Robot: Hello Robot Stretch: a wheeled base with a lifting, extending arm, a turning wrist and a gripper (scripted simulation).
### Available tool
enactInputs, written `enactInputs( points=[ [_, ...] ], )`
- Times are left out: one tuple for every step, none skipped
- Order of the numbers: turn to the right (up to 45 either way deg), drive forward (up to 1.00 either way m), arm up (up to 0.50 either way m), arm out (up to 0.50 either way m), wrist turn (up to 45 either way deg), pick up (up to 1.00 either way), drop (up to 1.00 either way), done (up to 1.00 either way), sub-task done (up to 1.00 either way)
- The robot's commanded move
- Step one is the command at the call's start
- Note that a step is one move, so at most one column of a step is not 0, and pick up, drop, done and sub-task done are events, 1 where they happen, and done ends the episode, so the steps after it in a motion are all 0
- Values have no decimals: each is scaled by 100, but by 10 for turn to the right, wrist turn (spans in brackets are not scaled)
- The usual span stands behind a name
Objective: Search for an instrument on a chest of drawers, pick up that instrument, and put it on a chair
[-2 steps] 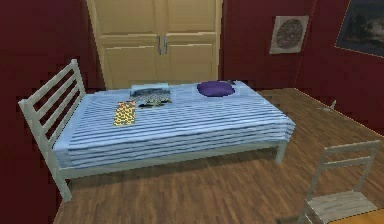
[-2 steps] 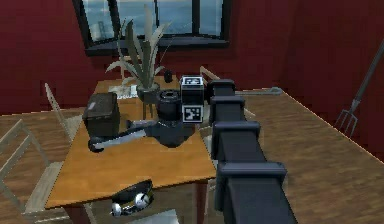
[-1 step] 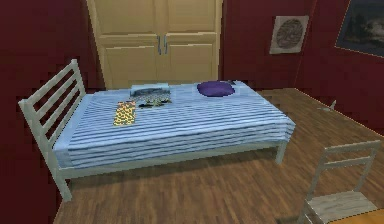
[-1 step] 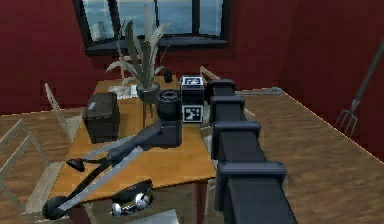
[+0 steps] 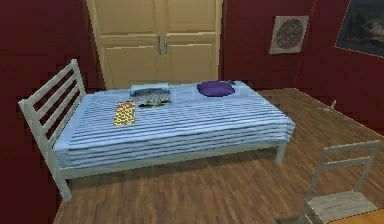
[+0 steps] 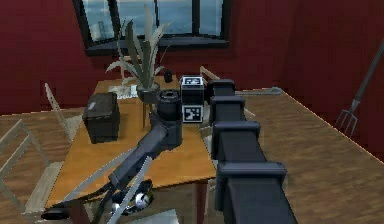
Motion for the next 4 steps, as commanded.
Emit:
enactInputs(
  points=[
    [0, 0, 0, -18, 0, 0, 0, 0, 0],
    [-120, 0, 0, 0, 0, 0, 0, 0, 0],
    [-30, 0, 0, 0, 0, 0, 0, 0, 0],
    [450, 0, 0, 0, 0, 0, 0, 0, 0]
  ],
)
